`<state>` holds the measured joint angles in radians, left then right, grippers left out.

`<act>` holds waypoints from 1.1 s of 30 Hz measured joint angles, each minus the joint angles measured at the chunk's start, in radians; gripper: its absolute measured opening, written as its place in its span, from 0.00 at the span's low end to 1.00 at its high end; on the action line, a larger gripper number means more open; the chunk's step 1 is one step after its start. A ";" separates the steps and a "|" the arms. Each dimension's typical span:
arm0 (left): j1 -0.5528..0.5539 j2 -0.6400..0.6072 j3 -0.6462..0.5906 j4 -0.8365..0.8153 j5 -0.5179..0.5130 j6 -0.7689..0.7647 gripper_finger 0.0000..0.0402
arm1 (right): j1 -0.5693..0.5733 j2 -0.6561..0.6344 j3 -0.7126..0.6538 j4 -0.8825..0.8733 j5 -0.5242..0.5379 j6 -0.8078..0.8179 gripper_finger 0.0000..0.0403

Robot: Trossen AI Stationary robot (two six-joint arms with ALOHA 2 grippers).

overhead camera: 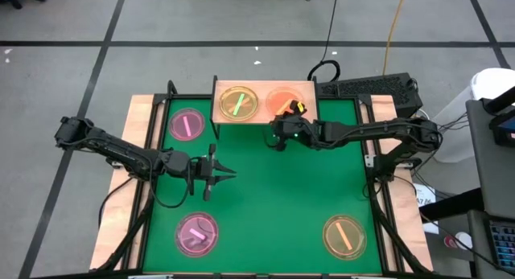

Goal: Place and stack plates onto a shelf
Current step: Stack the top pink plate on top of the orange plate on the shelf

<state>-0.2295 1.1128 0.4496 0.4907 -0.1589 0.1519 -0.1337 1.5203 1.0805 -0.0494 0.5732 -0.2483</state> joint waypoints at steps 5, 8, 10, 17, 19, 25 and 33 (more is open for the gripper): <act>-0.002 -0.002 0.000 -0.039 -0.047 -0.035 0.14 | 0.079 -0.099 0.000 0.007 0.001 0.007 0.32; -0.009 -0.025 0.003 -0.176 -0.148 -0.078 0.14 | 0.156 -0.169 0.000 0.006 0.000 0.061 0.32; -0.008 -0.037 0.027 -0.346 -0.224 -0.133 0.14 | 0.220 -0.203 0.000 0.002 0.000 0.082 0.31; 0.013 -0.052 0.132 -0.849 -0.349 -0.415 0.14 | 0.454 -0.235 0.000 0.038 0.001 0.116 0.31; 0.049 -0.052 0.134 -0.886 -0.355 -0.447 0.14 | 0.505 -0.219 -0.001 0.051 -0.003 0.120 0.31; 0.194 -0.046 0.134 -1.025 -0.358 -0.506 0.14 | 0.618 -0.197 -0.141 0.294 0.006 0.100 0.31; 0.393 -0.031 0.134 -1.111 -0.268 -0.412 0.14 | 0.673 -0.332 -0.475 0.801 0.110 -0.033 0.31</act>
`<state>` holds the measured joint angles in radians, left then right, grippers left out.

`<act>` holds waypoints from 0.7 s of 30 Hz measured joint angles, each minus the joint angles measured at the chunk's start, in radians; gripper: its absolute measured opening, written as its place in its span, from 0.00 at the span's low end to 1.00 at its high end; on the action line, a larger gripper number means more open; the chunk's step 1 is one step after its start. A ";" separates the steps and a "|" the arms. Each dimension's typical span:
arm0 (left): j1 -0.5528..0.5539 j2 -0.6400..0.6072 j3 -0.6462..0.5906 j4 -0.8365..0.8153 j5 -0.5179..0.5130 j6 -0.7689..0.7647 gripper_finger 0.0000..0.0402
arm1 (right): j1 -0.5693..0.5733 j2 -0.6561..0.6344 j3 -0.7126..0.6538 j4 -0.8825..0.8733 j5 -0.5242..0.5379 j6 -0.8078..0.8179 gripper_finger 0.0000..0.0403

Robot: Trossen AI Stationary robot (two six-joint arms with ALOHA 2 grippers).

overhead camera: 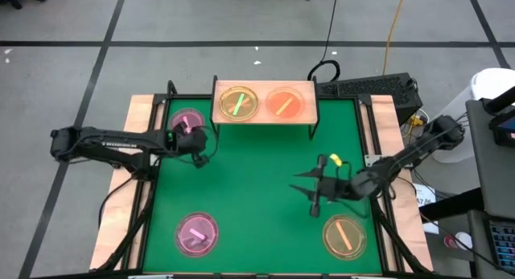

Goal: Place and stack plates onto a shelf
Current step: Stack the top pink plate on top of the orange plate on the shelf

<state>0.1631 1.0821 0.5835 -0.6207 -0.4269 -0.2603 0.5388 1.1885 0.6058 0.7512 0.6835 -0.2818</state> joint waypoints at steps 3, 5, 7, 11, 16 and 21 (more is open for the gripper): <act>0.071 0.026 0.000 -0.007 0.029 0.031 0.14 | 0.000 -0.079 -0.105 0.127 -0.004 0.004 0.31; 0.113 0.054 -0.001 -0.006 0.049 0.043 0.15 | 0.001 -0.130 -0.170 0.186 -0.005 0.012 0.31; 0.151 0.083 -0.001 -0.009 0.070 0.076 0.15 | 0.001 -0.176 -0.224 0.230 -0.023 0.019 0.31; 0.221 0.157 -0.002 -0.008 0.090 0.127 0.15 | 0.001 -0.260 -0.303 0.295 -0.087 0.003 0.31; 0.274 0.220 -0.002 -0.005 0.126 0.153 0.15 | 0.001 -0.326 -0.328 0.305 -0.086 -0.045 0.31; 0.288 0.223 -0.002 -0.002 0.139 0.169 0.16 | 0.001 -0.345 -0.328 0.295 -0.085 -0.100 0.31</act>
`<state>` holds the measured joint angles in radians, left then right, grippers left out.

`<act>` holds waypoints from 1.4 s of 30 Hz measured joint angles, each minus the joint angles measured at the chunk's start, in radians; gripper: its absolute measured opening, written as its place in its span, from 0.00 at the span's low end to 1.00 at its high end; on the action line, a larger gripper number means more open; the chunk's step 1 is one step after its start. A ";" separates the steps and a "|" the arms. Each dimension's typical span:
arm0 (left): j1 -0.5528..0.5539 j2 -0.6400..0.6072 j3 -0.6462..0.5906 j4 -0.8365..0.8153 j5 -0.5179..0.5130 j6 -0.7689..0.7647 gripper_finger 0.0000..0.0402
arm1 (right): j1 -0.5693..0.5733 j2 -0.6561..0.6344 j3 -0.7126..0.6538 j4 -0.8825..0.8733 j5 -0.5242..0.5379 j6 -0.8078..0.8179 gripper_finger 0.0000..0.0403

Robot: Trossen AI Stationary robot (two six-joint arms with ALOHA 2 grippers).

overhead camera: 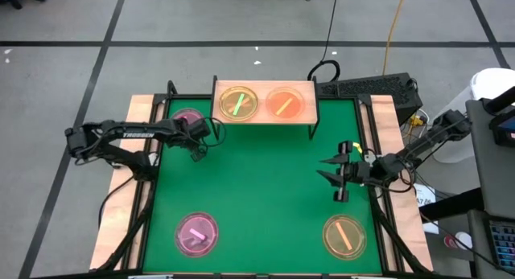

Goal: Place and stack plates onto a shelf
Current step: Stack the top pink plate on top of the orange plate on the shelf

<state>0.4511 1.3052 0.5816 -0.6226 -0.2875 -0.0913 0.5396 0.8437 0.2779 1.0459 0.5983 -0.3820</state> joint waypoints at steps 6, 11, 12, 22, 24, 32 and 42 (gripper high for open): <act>-0.012 -0.005 0.000 -0.001 0.001 0.039 0.26 | -0.001 -0.010 0.000 0.001 0.004 -0.049 0.31; -0.024 -0.024 0.000 0.004 -0.040 0.068 0.30 | -0.001 -0.014 0.000 -0.004 0.025 -0.076 0.31; -0.023 -0.024 0.000 0.004 -0.056 0.063 0.30 | -0.001 -0.014 0.000 -0.006 0.037 -0.079 0.31; 0.012 0.022 0.000 0.023 -0.068 0.068 0.30 | -0.001 -0.015 0.000 -0.020 0.089 -0.114 0.31; 0.021 0.047 0.000 0.035 -0.068 0.067 0.30 | -0.001 -0.016 0.000 -0.019 0.088 -0.118 0.31; 0.068 0.126 0.005 0.091 -0.075 0.067 0.30 | -0.001 -0.016 0.000 -0.018 0.089 -0.125 0.31; 0.070 0.093 0.000 0.068 -0.080 0.051 0.04 | -0.001 -0.016 0.000 -0.005 0.088 -0.124 0.31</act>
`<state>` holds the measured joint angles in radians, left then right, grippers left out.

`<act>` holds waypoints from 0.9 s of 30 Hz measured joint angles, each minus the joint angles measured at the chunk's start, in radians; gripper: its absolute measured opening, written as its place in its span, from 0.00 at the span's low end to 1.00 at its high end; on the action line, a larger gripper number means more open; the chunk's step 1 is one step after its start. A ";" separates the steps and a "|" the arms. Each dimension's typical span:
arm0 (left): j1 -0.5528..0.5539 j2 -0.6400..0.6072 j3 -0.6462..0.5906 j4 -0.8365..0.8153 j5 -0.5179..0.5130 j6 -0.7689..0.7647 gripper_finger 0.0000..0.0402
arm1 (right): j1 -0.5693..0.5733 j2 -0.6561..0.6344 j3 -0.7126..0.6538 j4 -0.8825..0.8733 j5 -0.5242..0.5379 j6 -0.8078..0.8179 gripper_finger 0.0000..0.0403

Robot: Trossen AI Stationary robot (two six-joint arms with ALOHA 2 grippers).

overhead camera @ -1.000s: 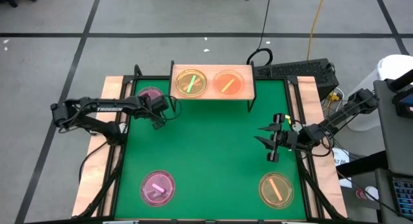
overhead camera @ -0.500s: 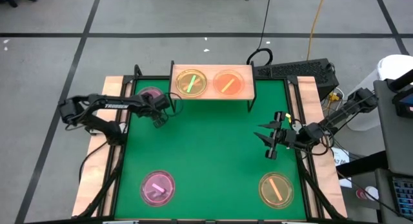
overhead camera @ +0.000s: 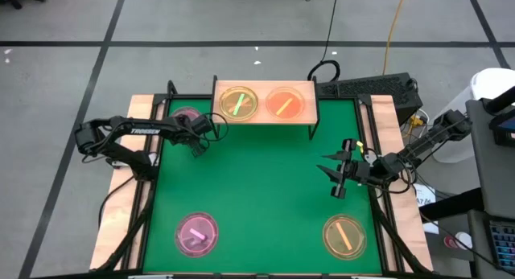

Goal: Place and stack plates onto a shelf
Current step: Stack the top pink plate on top of the orange plate on the shelf

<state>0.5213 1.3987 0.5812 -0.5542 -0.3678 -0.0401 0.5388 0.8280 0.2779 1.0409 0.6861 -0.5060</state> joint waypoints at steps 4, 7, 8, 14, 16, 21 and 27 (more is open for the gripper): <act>-0.005 -0.009 0.014 -0.056 0.035 -0.028 0.02 | 0.000 0.000 0.000 0.003 -0.001 0.006 0.31; -0.034 -0.035 0.068 -0.186 0.054 -0.088 0.01 | 0.000 0.000 0.000 0.003 -0.001 0.013 0.31; -0.047 -0.052 0.089 -0.214 0.049 -0.112 0.01 | 0.000 0.000 0.000 0.004 -0.002 0.013 0.31; -0.141 -0.183 0.250 -0.351 -0.054 -0.198 0.01 | 0.000 0.000 0.000 0.022 -0.002 0.015 0.31; -0.173 -0.229 0.313 -0.407 -0.114 -0.229 0.01 | 0.000 0.000 0.000 0.026 -0.002 0.019 0.31; -0.228 -0.306 0.457 -0.395 -0.243 -0.214 0.00 | 0.000 0.000 0.000 0.032 -0.003 0.022 0.31; -0.299 -0.287 0.563 -0.072 -0.195 0.062 0.00 | 0.000 0.000 0.000 0.057 -0.002 0.018 0.31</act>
<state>0.2220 1.1114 1.1442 -0.6261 -0.5625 0.0223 0.5386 0.8280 0.2783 1.0983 0.6838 -0.4881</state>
